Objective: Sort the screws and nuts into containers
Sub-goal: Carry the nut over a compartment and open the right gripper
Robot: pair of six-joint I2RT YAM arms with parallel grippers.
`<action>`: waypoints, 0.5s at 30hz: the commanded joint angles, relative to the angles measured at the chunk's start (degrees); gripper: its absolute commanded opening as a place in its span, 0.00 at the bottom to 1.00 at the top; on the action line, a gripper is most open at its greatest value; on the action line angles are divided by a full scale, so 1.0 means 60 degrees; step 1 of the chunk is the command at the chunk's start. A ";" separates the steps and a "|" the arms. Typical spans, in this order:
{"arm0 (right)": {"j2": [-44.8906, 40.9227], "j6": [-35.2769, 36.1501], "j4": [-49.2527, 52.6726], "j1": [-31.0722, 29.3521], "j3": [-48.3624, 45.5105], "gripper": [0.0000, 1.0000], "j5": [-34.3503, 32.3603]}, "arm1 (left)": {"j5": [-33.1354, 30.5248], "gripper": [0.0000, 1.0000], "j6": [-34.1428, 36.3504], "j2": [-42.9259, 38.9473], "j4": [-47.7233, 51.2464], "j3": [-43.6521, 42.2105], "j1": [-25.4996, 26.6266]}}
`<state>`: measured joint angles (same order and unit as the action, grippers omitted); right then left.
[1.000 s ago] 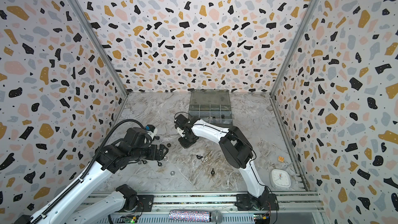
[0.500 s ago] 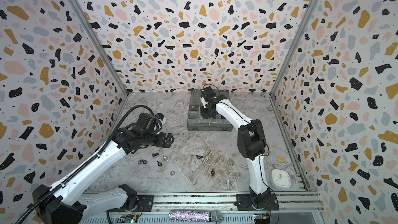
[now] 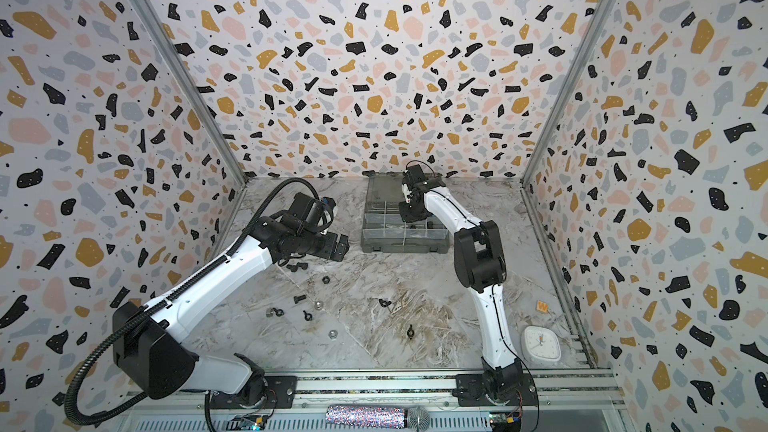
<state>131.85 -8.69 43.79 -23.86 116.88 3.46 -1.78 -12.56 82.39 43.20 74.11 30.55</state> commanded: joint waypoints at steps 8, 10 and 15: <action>-0.0186 0.0097 0.0077 0.0314 0.0071 0.34 0.0609 | -0.0318 1.00 0.0449 0.0475 0.0036 0.0436 0.0007; -0.0419 0.0102 -0.0066 0.0316 -0.0080 0.39 0.0826 | -0.0331 1.00 0.0467 0.0575 0.0067 0.0466 0.0007; -0.1163 0.0031 -0.0123 0.0299 -0.0352 0.41 0.1045 | -0.0392 1.00 0.0405 0.0548 0.0026 0.0162 0.0007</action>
<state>131.55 -8.47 42.94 -21.98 115.22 8.03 -3.36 -10.87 86.17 43.38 75.02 30.55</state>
